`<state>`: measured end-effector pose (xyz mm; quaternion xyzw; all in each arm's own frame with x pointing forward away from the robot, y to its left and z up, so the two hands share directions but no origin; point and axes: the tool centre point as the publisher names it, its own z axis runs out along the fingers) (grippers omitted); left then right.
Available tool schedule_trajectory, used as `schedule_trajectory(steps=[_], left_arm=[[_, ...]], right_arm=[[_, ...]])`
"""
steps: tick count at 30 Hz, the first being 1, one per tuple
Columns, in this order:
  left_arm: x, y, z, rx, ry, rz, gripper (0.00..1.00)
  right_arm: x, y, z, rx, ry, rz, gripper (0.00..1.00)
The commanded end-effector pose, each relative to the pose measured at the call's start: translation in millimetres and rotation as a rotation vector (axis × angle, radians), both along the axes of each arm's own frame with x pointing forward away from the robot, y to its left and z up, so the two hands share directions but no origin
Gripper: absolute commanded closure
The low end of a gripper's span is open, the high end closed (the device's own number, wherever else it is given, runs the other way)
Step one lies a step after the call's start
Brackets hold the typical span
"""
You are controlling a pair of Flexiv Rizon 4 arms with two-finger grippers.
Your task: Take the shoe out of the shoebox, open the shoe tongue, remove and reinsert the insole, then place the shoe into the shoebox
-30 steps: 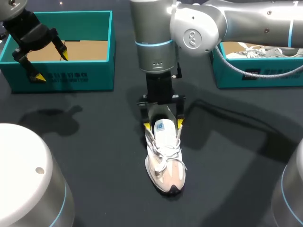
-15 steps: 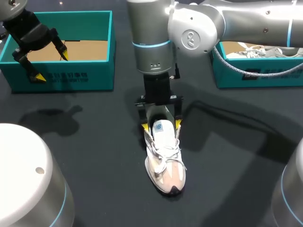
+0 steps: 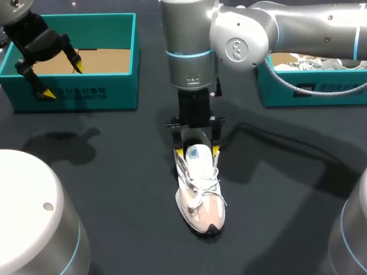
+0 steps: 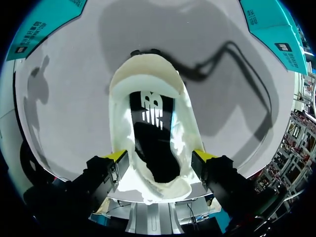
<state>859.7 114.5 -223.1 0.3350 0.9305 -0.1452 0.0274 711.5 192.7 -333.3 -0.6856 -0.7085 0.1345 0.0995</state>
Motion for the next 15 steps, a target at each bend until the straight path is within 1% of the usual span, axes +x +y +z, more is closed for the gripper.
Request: schedule_trajectory(steps=[1,3,6,12,15], left_arm=[[-0.3,0.4,0.0,0.002,-0.001,-0.001,0.0],[-0.3,0.4,0.0,0.002,-0.001,-0.001,0.0],[-0.3,0.4,0.0,0.002,-0.001,-0.001,0.0],[-0.3,0.4,0.0,0.002,-0.001,-0.001,0.0],[-0.3,0.4,0.0,0.002,-0.001,-0.001,0.0]], right_arm=[[-2.8,-5.9,-0.7,0.013,-0.007,-0.004,0.19],[-3.4,-6.2,0.9,0.015,-0.012,-0.005,0.22],[-3.9,-6.0,2.6,0.018,-0.016,-0.004,0.23],[-5.3,-4.5,3.9,0.041,-0.022,0.019,0.2],[-7.1,-3.9,4.0,0.052,-0.022,0.03,0.17]])
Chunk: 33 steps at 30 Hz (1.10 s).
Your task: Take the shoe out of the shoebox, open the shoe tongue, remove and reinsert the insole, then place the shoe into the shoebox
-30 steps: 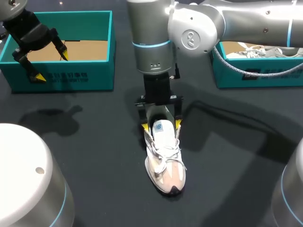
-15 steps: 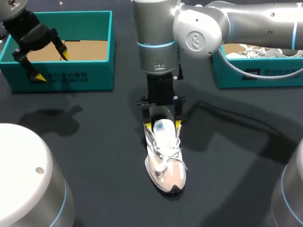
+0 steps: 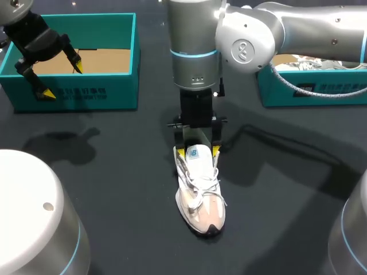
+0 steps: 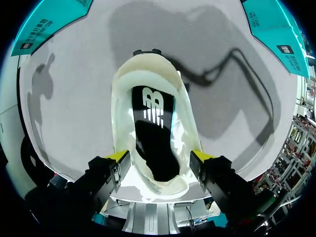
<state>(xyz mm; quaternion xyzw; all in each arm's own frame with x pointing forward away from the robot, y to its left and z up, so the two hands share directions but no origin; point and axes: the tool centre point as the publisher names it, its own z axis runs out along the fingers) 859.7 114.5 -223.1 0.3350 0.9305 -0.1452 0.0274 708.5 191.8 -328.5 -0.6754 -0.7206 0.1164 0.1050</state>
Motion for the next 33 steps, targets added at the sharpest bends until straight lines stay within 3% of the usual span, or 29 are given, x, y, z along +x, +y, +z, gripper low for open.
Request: schedule_trajectory(steps=[1,33], left_arm=[[-0.3,0.3,0.0,0.002,-0.001,-0.001,0.0],[-0.3,0.3,0.0,0.002,-0.001,-0.001,0.0]], right_arm=[[-5.0,-2.7,-0.7,0.016,-0.006,0.007,0.15],[-16.7,-1.7,4.9,0.018,-0.045,-0.002,0.13]])
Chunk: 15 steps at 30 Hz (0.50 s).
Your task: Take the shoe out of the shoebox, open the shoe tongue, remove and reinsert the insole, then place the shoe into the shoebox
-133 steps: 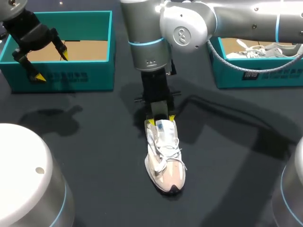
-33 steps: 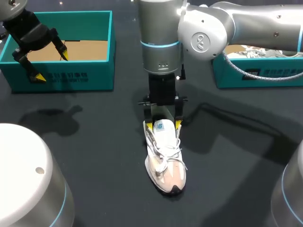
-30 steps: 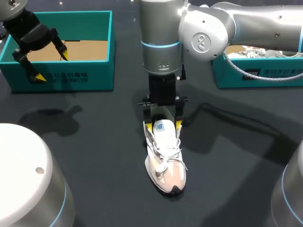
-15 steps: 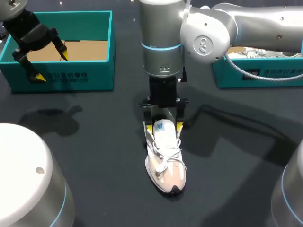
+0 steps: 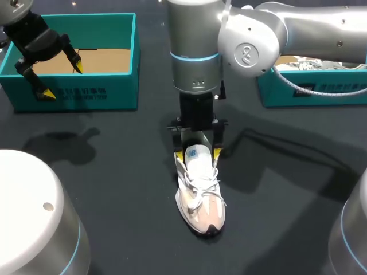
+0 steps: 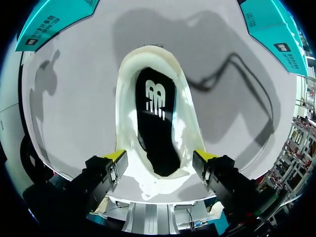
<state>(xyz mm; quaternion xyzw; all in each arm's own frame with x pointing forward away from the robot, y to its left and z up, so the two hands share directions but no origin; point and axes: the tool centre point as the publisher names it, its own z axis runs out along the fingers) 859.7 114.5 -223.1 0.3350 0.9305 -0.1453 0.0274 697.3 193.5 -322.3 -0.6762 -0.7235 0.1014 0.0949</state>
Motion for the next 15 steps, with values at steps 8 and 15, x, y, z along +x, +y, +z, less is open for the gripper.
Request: schedule_trajectory(steps=[8,15], left_arm=[[-0.3,0.4,0.0,0.002,-0.001,-0.001,0.0],[-0.3,0.4,0.0,0.002,-0.001,-0.001,0.0]], right_arm=[[-12.5,-4.9,3.4,0.003,-0.026,-0.008,0.17],[-17.6,-5.7,4.7,0.003,-0.029,0.002,0.18]])
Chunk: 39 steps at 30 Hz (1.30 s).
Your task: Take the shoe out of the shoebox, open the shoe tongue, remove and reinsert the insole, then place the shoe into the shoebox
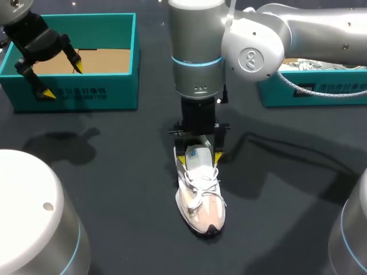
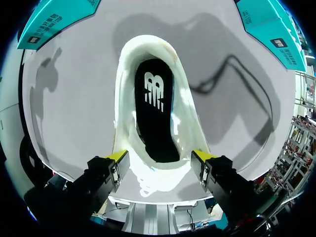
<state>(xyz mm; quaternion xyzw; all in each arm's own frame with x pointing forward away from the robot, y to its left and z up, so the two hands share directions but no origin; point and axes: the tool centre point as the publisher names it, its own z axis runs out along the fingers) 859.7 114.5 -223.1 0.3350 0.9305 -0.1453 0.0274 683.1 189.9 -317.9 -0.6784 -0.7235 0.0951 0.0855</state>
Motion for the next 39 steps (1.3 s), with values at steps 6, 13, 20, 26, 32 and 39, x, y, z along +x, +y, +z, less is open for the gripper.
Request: schedule_trajectory(steps=[6,13,20,26,32,39], left_arm=[[-0.3,0.4,0.0,0.002,-0.001,-0.001,0.0],[-0.3,0.4,0.0,0.002,-0.001,-0.001,0.0],[-0.3,0.4,0.0,0.002,-0.001,-0.001,0.0],[-0.3,0.4,0.0,0.002,-0.001,-0.001,0.0],[-0.3,0.4,0.0,0.002,-0.001,-0.001,0.0],[-0.3,0.4,0.0,0.002,-0.001,-0.001,0.0]], right_arm=[[-15.4,-4.9,-1.2,0.02,-0.008,0.007,0.21],[-37.0,-12.7,5.5,0.029,-0.015,-0.003,0.25],[-57.9,-17.3,15.9,0.032,-0.043,-0.006,0.37],[-70.3,-17.0,27.6,0.028,-0.068,0.004,0.6],[-77.5,-16.7,32.6,0.027,-0.075,0.001,0.67],[-77.4,-11.6,36.8,0.016,-0.082,0.006,0.67]])
